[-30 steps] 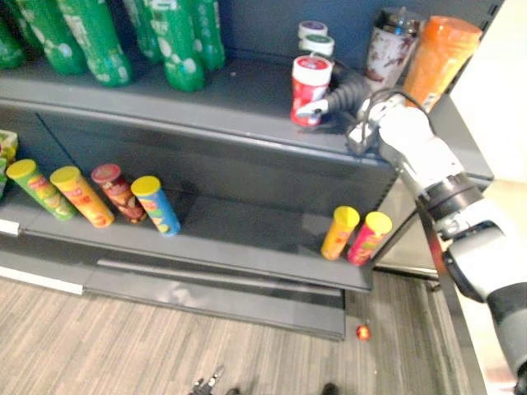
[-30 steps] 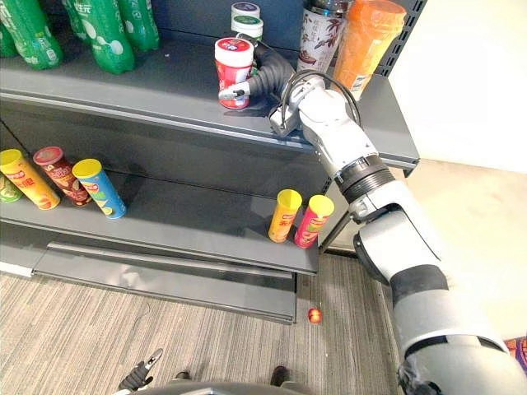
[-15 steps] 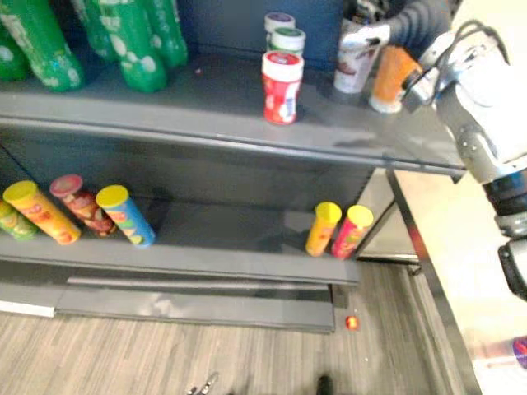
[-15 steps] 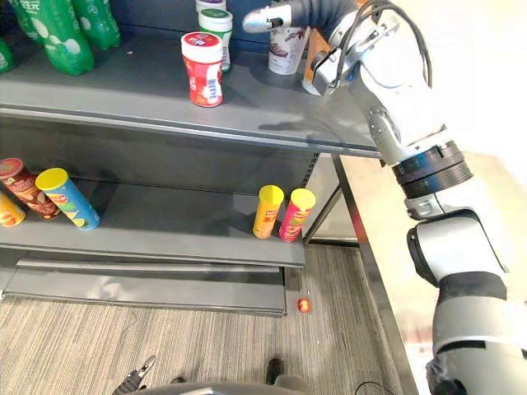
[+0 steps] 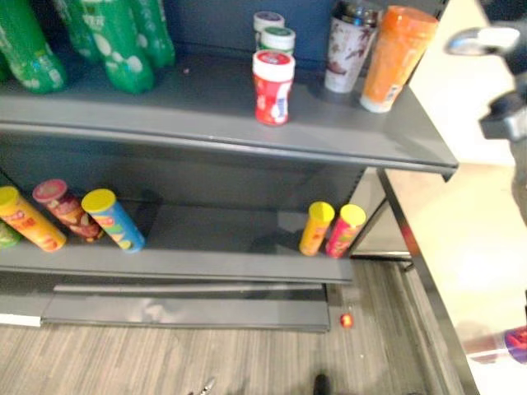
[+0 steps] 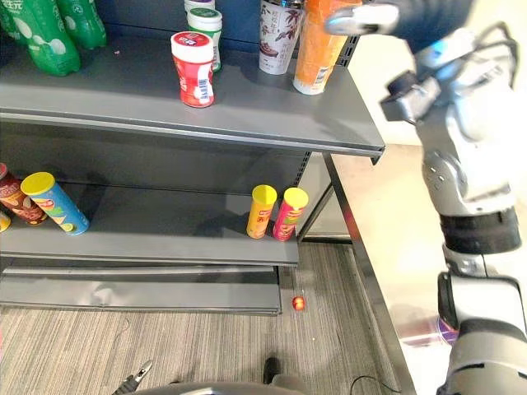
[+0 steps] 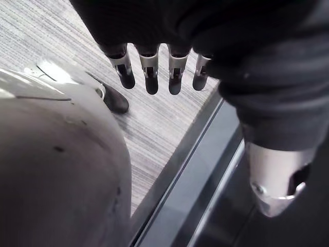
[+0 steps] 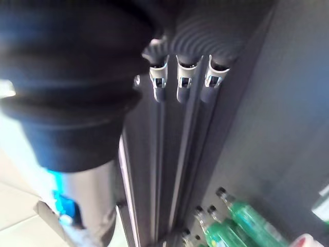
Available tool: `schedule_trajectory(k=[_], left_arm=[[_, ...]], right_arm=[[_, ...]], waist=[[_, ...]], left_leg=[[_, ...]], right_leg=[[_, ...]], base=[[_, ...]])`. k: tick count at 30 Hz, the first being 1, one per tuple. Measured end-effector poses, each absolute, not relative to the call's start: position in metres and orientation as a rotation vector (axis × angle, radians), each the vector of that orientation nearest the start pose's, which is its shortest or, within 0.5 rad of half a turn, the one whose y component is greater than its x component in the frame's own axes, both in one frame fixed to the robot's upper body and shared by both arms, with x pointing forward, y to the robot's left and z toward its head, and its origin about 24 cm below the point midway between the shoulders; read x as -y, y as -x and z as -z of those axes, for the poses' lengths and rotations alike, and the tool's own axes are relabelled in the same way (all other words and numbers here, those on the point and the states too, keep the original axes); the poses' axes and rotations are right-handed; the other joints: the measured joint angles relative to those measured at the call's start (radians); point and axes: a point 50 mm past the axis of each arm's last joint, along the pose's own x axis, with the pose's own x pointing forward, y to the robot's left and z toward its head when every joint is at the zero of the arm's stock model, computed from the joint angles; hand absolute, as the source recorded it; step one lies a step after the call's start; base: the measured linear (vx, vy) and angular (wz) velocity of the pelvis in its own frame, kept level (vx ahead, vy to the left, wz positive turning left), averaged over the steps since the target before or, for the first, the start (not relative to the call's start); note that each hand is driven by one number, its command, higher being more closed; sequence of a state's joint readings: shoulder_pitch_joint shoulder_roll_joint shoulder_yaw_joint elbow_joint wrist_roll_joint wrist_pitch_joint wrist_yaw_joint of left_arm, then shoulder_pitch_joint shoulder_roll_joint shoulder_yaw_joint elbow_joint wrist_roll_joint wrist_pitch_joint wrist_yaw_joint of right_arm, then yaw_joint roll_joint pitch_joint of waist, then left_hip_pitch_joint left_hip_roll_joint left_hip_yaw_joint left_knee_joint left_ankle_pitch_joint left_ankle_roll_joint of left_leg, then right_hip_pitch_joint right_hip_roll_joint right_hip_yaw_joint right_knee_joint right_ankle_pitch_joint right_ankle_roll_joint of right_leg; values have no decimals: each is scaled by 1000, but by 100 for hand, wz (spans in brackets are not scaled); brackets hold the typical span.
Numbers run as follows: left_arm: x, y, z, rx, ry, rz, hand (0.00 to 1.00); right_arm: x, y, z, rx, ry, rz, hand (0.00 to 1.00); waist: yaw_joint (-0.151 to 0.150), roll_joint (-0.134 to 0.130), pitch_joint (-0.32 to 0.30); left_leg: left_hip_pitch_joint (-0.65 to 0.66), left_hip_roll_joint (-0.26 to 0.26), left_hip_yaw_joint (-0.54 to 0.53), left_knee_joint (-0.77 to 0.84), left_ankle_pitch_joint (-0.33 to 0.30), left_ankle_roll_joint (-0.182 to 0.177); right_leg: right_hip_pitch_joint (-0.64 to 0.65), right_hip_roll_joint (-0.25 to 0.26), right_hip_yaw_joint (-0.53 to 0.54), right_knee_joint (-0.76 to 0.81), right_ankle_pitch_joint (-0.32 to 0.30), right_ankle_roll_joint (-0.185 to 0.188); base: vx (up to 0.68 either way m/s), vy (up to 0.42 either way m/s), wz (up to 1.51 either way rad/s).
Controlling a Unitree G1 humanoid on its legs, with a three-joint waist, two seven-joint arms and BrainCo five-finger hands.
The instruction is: Put the gum and the chips on the shelf.
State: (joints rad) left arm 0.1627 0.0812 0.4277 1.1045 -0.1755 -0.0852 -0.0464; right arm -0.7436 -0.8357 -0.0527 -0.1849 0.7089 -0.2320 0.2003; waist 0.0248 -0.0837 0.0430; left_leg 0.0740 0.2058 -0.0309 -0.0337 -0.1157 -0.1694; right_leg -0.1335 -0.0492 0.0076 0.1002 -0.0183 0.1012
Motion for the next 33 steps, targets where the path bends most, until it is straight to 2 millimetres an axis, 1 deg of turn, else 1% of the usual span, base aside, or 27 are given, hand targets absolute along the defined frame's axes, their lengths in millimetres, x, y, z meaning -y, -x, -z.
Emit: schedule_trajectory(k=[1, 3, 4, 5, 7, 8, 9, 10, 11, 12, 13, 14, 15, 17, 19, 21, 22, 24, 25, 27, 28, 29, 30, 31, 32, 33], left_arm=[[-232, -42, 164, -1094, 301, -559, 0], [-232, -39, 165, -1101, 300, -563, 0], [-232, -35, 165, -1111, 297, -564, 0], [-232, -34, 165, -1115, 296, -564, 0], [-231, -30, 166, -1135, 269, -543, 0], [-231, -30, 166, -1138, 266, -540, 0], [-231, -30, 166, -1145, 249, -522, 0], [-231, -30, 166, -1147, 241, -515, 0], [-230, -31, 166, -1148, 236, -509, 0], [-230, -31, 166, -1149, 234, -508, 0], [-230, -31, 166, -1150, 234, -509, 0], [-230, -31, 166, -1152, 233, -510, 0], [-230, -30, 166, -1154, 234, -512, 0], [-230, -29, 167, -1161, 236, -514, 0], [-230, -28, 167, -1163, 234, -519, 0], [-231, -27, 167, -1169, 228, -526, 0], [-232, -26, 167, -1170, 224, -525, 0], [-235, -26, 166, -1174, 200, -518, 0], [-235, -26, 166, -1173, 198, -519, 0], [-239, -24, 165, -1171, 181, -526, 0], [-240, -25, 164, -1164, 171, -522, 0], [-242, -27, 164, -1156, 150, -513, 0], [-242, -28, 164, -1154, 147, -513, 0], [-241, -31, 164, -1155, 141, -506, 0], [-241, -35, 164, -1155, 128, -491, 0], [-239, -38, 164, -1153, 122, -477, 0]], right_arm=[[210, -244, -332, 1116, 172, -420, 0], [211, -240, -314, 1088, 121, -416, 0], [208, -235, -288, 1031, 63, -425, 0], [207, -231, -278, 1008, 43, -432, 0], [201, -219, -239, 897, -55, -453, 0], [201, -218, -235, 881, -67, -453, 0], [199, -212, -217, 814, -143, -469, 0], [196, -208, -207, 772, -193, -477, 0], [187, -202, -187, 689, -293, -512, 0], [173, -196, -169, 601, -397, -563, 0], [166, -193, -162, 564, -435, -588, 0], [151, -187, -148, 498, -507, -632, 0], [141, -183, -139, 448, -566, -648, 0], [132, -179, -131, 416, -629, -644, 0], [130, -177, -128, 419, -618, -611, 0], [129, -175, -123, 396, -595, -578, 0], [130, -174, -121, 388, -580, -571, 0], [131, -170, -116, 364, -543, -547, 0], [132, -169, -115, 359, -546, -535, 0], [135, -164, -110, 348, -549, -476, 0], [136, -163, -110, 345, -549, -461, 0], [139, -159, -110, 343, -546, -430, 0], [141, -156, -110, 340, -540, -416, 0], [144, -150, -111, 337, -518, -395, 0], [146, -144, -111, 330, -509, -370, 0], [148, -142, -110, 320, -503, -360, 0]], waist=[[-8, -5, -9], [-17, -6, -17], [-30, -3, -25], [-34, -1, -28], [-48, 7, -37], [-49, 8, -39], [-52, 10, -43], [-53, 11, -45], [-54, 13, -46], [-54, 13, -47], [-53, 14, -47], [-53, 14, -48], [-54, 14, -48], [-51, 13, -48], [-54, 13, -48], [-57, 17, -43], [-62, 14, -41], [-79, 6, -23], [-79, 4, -18], [-83, -8, 17], [-87, -11, 30], [-101, -12, 57], [-104, -10, 71], [-107, -2, 86], [-109, 10, 89], [-113, 19, 96]], left_leg=[[1, 0, 10, 0, 0, 0], [2, 0, 18, 0, -1, 1], [3, 0, 26, -1, -4, 3], [4, -1, 29, -1, -5, 3], [15, -1, 50, 0, -9, 3], [16, -1, 51, 0, -10, 2], [17, -1, 54, 2, -11, 2], [17, -1, 56, 2, -11, 2], [18, -1, 60, 3, -12, 2], [18, -1, 69, 3, -12, 1], [18, -1, 73, 3, -12, 1], [19, -1, 80, 3, -12, 1], [24, -2, 86, 4, -12, 1], [39, -1, 109, 11, -25, -1], [42, -1, 132, 43, -44, 0], [51, 0, 169, 85, -78, 1], [51, 0, 179, 99, -87, 0], [54, 4, 231, 168, -131, 2], [55, 8, 253, 189, -146, 0], [57, 27, 363, 288, -207, 0], [56, 36, 390, 316, -225, 1], [51, 58, 442, 373, -262, 10], [52, 69, 469, 399, -278, 16], [53, 92, 526, 436, -297, 29], [57, 123, 597, 445, -290, 41], [68, 135, 631, 448, -279, 33]], right_leg=[[-3, 1, 6, 0, 0, 0], [-4, 2, 13, 0, 1, 1], [-5, 3, 23, 0, 1, 2], [-6, 4, 26, 0, 2, 2], [-6, 8, 46, -1, 4, 5], [-6, 9, 48, -1, 4, 5], [-6, 10, 52, -1, 4, 6], [-7, 10, 53, -2, 4, 6], [-8, 11, 57, -2, 4, 6], [-14, 13, 64, -2, 6, 5], [-16, 14, 68, -2, 8, 5], [-19, 15, 77, -2, 12, 5], [-19, 17, 85, 0, 13, 5], [-19, 24, 107, 8, 13, 5], [-20, 30, 131, 17, 13, 6], [-18, 36, 170, 28, 15, 8], [-19, 40, 179, 31, 16, 10], [-22, 55, 235, 42, 29, 13], [-24, 64, 258, 40, 38, 16], [-37, 97, 361, 27, 85, 25], [-38, 105, 386, 18, 102, 27], [-40, 123, 426, -4, 151, 37], [-41, 134, 437, -17, 184, 38], [-45, 155, 428, -62, 274, 24], [-42, 160, 350, -142, 375, 16], [-55, 145, 222, -92, 331, -40]], base=[[2, 6, -11], [-18, 6, -14], [-33, 9, -16], [-34, 12, -19], [-17, 15, -22], [-18, 11, -19], [-10, 4, -7], [-20, 6, -9], [-22, 6, -13], [-24, 6, -16], [-22, 5, -20], [-17, 5, -18], [-14, 6, -19], [-12, 13, -32], [-12, 25, -41], [-9, 49, -48], [-17, 39, -50], [-36, 47, -68], [-62, 90, -105], [-88, 98, -139], [-136, 79, -144], [-137, 61, -112], [-194, 78, -139], [-183, 78, -141], [-152, 54, -143], [-62, 40, -107]])
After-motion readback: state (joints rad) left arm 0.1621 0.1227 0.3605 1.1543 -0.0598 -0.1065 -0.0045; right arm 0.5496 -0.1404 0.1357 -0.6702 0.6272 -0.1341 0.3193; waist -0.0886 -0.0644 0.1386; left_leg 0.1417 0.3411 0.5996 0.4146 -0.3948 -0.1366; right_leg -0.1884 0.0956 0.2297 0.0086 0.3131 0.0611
